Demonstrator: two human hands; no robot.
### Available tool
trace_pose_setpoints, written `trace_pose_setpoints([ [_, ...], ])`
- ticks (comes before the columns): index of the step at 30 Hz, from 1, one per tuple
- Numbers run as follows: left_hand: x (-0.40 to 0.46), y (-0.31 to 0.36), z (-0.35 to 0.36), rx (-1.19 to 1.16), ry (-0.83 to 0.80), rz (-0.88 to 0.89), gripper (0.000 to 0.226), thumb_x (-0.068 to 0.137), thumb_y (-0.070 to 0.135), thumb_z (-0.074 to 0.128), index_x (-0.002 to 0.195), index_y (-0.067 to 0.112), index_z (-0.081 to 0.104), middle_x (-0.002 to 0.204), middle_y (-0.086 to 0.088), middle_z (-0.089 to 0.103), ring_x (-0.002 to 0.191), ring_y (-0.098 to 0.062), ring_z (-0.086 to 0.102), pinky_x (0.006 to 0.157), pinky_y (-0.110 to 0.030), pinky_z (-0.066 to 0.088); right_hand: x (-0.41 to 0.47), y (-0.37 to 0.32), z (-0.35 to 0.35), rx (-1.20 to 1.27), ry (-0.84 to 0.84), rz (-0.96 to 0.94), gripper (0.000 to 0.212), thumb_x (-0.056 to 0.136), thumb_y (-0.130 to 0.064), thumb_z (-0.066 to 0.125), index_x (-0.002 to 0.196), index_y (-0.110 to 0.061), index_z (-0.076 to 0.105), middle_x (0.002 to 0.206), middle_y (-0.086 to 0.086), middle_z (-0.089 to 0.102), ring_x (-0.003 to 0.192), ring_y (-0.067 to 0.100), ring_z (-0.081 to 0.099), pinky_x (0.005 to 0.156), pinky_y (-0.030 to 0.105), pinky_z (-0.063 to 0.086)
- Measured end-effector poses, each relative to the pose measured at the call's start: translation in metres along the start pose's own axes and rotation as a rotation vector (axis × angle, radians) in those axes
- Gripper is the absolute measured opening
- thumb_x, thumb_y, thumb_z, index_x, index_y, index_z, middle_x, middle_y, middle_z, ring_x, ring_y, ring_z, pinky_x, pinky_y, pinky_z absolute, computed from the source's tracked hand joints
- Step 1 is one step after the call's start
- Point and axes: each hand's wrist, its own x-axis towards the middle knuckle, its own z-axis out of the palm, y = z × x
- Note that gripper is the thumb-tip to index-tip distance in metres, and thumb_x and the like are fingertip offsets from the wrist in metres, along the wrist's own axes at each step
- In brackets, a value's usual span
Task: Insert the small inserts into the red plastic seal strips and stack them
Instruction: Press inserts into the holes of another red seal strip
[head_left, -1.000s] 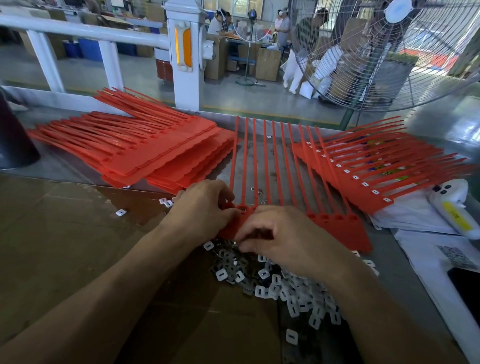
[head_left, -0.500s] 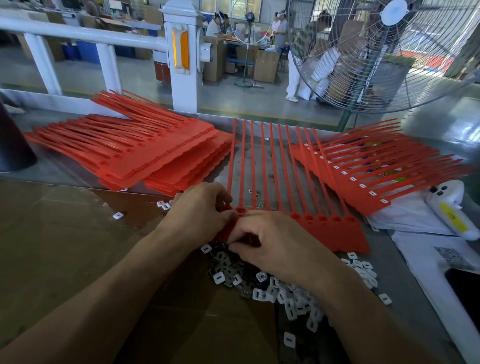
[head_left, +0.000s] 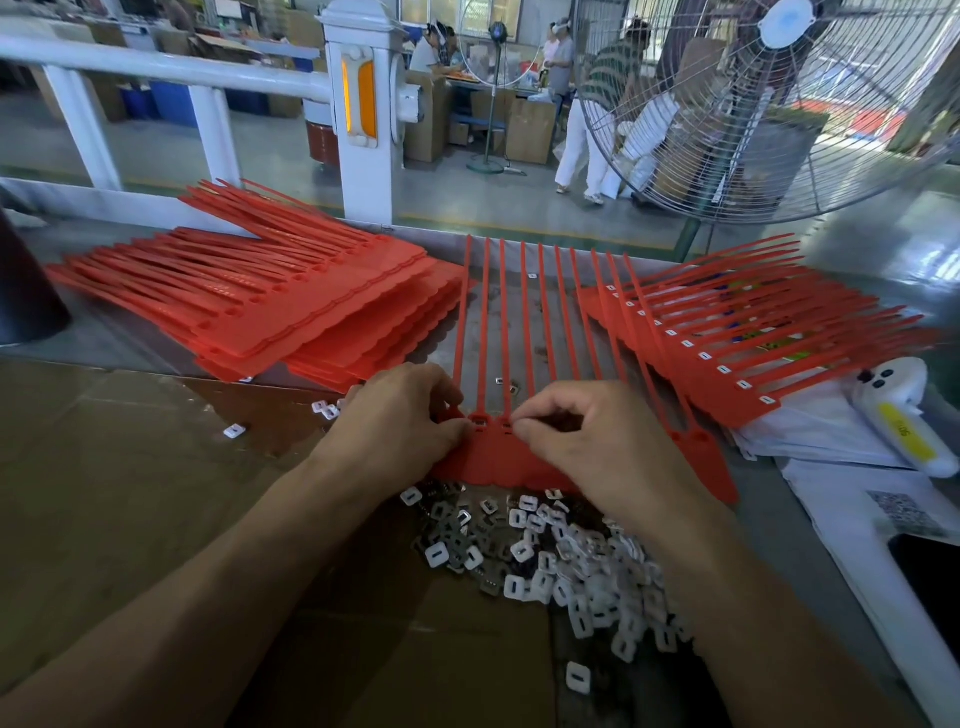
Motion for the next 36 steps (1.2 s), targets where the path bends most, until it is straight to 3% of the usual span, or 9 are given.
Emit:
trace_pose_setpoints([
  [5, 0.001, 0.0, -0.001, -0.008, -0.003, -0.003, 0.026, 0.087, 0.043, 0.076, 0.109, 0.032, 0.069, 0.091, 0.02, 0.058, 0.089, -0.003, 0.056, 0.099, -0.046, 0.05, 0.003, 0.02, -0.028, -0.017, 0.085, 0.12, 0.01, 0.091, -0.027, 0.078, 0.086, -0.036, 0.08, 0.077, -0.031, 0.071, 0.065, -0.013, 0.064, 0.057, 0.006, 0.043],
  [9, 0.0, -0.001, 0.0, -0.012, -0.007, -0.014, 0.028, 0.087, 0.044, 0.076, 0.111, 0.032, 0.069, 0.091, 0.022, 0.057, 0.087, 0.001, 0.054, 0.1, -0.047, 0.049, 0.005, 0.03, -0.035, -0.037, 0.047, 0.206, 0.014, 0.091, -0.023, 0.077, 0.085, -0.035, 0.08, 0.068, -0.015, 0.073, 0.055, 0.001, 0.061, 0.056, 0.03, 0.052],
  [13, 0.0, 0.0, 0.0, -0.006, -0.014, -0.014, 0.027, 0.087, 0.045, 0.076, 0.11, 0.034, 0.068, 0.092, 0.021, 0.057, 0.088, 0.0, 0.054, 0.1, -0.047, 0.049, 0.007, 0.035, -0.034, -0.048, 0.058, 0.193, 0.02, 0.092, -0.016, 0.076, 0.087, -0.035, 0.08, 0.068, -0.024, 0.07, 0.06, -0.011, 0.061, 0.053, 0.008, 0.041],
  [18, 0.0, 0.001, -0.001, 0.003, -0.025, -0.015, 0.028, 0.087, 0.045, 0.075, 0.111, 0.033, 0.068, 0.095, 0.02, 0.058, 0.095, -0.007, 0.058, 0.1, -0.046, 0.049, 0.008, 0.04, -0.039, -0.033, 0.116, 0.212, 0.021, 0.092, -0.015, 0.075, 0.086, -0.035, 0.079, 0.075, -0.023, 0.072, 0.066, -0.014, 0.061, 0.062, 0.011, 0.039],
  [24, -0.001, 0.001, -0.001, -0.005, -0.021, -0.017, 0.028, 0.088, 0.044, 0.075, 0.112, 0.032, 0.069, 0.094, 0.02, 0.057, 0.094, -0.007, 0.057, 0.1, -0.046, 0.049, 0.007, 0.041, -0.041, -0.072, 0.109, 0.242, 0.017, 0.092, -0.016, 0.076, 0.086, -0.032, 0.078, 0.087, -0.014, 0.075, 0.066, -0.009, 0.062, 0.063, 0.016, 0.04],
  [27, -0.002, 0.0, -0.001, -0.009, -0.018, -0.016, 0.028, 0.089, 0.044, 0.074, 0.112, 0.031, 0.069, 0.093, 0.021, 0.057, 0.093, -0.006, 0.057, 0.101, -0.047, 0.049, 0.007, 0.04, -0.037, -0.119, 0.092, 0.23, 0.02, 0.093, -0.019, 0.076, 0.085, -0.037, 0.076, 0.091, -0.022, 0.071, 0.08, -0.011, 0.062, 0.066, 0.011, 0.039],
  [31, -0.001, 0.002, -0.001, -0.011, -0.019, -0.019, 0.026, 0.089, 0.044, 0.073, 0.111, 0.032, 0.069, 0.091, 0.021, 0.057, 0.093, -0.006, 0.058, 0.101, -0.047, 0.049, 0.008, 0.04, -0.035, -0.15, 0.068, 0.21, 0.02, 0.094, -0.019, 0.075, 0.087, -0.038, 0.075, 0.09, -0.028, 0.065, 0.08, -0.019, 0.058, 0.065, 0.004, 0.035],
  [36, -0.002, 0.002, -0.002, -0.005, -0.022, -0.017, 0.025, 0.09, 0.044, 0.072, 0.111, 0.031, 0.069, 0.092, 0.019, 0.058, 0.095, -0.01, 0.059, 0.1, -0.048, 0.049, 0.008, 0.04, -0.032, -0.153, 0.054, 0.196, 0.023, 0.094, -0.019, 0.075, 0.083, -0.04, 0.073, 0.098, -0.018, 0.07, 0.093, -0.006, 0.061, 0.073, 0.012, 0.041],
])
